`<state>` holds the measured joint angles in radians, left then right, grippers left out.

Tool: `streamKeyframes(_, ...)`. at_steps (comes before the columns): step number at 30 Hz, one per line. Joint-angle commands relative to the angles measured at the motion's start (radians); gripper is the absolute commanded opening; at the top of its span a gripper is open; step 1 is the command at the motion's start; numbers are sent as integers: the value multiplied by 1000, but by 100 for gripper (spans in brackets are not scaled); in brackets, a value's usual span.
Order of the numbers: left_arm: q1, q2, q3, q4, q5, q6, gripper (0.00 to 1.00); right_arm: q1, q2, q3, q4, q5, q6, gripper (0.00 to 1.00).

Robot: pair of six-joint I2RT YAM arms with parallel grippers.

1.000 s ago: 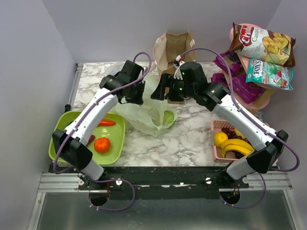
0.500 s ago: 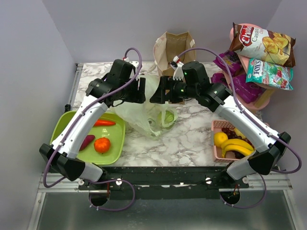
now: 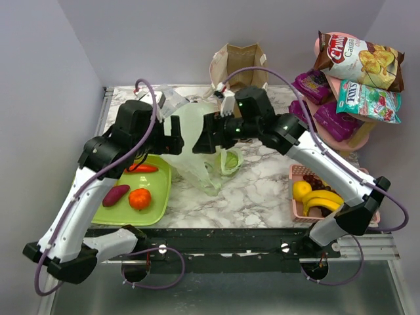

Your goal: Place the food into the grocery bag and tie it

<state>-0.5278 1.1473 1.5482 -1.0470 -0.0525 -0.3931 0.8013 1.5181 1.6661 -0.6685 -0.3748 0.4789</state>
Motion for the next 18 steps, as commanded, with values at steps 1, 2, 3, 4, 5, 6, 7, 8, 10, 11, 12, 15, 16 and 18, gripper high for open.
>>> streamKeyframes(1,2,-103,-58,-72,-166,-40,98,127,89,110,-101,43,-80,84)
streamKeyframes(2,7,-136,-76,-79,-191,-52,99,152,110,133,-114,58,-83,84)
streamKeyframes(3,11,-163,-92,-88,-219,-60,99,167,133,151,-119,69,-84,84)
streamKeyframes(4,19,-196,-109,-98,-241,-71,99,184,147,163,-122,74,-79,84)
streamKeyframes(5,25,-229,-126,-107,-271,-82,99,200,163,176,-119,77,-76,84)
streamKeyframes(6,33,-258,-148,-110,-289,-92,99,215,175,185,-114,80,-73,84)
streamKeyframes(7,39,-291,-166,-111,-306,-98,98,228,189,198,-110,88,-71,84)
streamKeyframes(8,46,-320,-191,-110,-320,-110,99,245,201,208,-108,93,-68,84)
streamKeyframes(10,51,-380,-232,-105,-353,-126,99,268,232,237,-109,102,-67,84)
streamKeyframes(11,53,-409,-249,-104,-369,-132,98,281,252,250,-112,109,-68,84)
streamKeyframes(12,52,-433,-267,-103,-387,-139,99,291,270,267,-117,117,-66,84)
streamKeyframes(15,53,-515,-318,-91,-430,-156,98,320,317,306,-125,138,-59,84)
streamKeyframes(16,53,-538,-333,-86,-446,-162,98,324,331,314,-123,143,-52,84)
streamKeyframes(18,54,-584,-364,-81,-485,-179,98,331,353,320,-106,149,-27,84)
